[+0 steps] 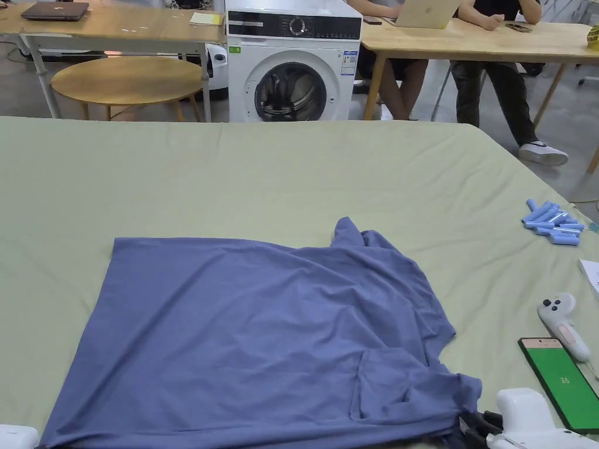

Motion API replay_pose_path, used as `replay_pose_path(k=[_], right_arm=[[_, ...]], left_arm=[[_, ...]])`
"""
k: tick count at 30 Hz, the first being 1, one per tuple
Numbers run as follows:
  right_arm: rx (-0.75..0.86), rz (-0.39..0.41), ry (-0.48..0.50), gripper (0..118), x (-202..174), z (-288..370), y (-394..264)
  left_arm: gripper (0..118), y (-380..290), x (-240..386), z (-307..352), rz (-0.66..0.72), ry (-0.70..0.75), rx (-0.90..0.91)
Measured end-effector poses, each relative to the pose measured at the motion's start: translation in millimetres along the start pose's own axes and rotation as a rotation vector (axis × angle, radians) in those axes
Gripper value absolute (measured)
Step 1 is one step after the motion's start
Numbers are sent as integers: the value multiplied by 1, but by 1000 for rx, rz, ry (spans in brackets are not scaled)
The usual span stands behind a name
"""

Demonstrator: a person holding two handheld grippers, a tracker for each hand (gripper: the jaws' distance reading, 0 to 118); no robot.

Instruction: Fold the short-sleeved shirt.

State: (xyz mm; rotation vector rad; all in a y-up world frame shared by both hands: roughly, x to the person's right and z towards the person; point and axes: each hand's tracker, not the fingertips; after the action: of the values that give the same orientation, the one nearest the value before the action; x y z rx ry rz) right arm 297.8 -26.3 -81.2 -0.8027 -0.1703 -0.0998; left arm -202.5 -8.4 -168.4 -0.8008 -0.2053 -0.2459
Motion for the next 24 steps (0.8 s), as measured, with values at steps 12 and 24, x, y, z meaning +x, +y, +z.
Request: replay_pose_path(k=[12, 24], right_arm=[[124, 51, -36, 4, -17, -4, 112], [14, -47, -108, 4, -15, -139, 136]], left_arm=[[0, 116, -28, -23, -32, 8, 53], [4, 151, -34, -167, 71, -19, -145]])
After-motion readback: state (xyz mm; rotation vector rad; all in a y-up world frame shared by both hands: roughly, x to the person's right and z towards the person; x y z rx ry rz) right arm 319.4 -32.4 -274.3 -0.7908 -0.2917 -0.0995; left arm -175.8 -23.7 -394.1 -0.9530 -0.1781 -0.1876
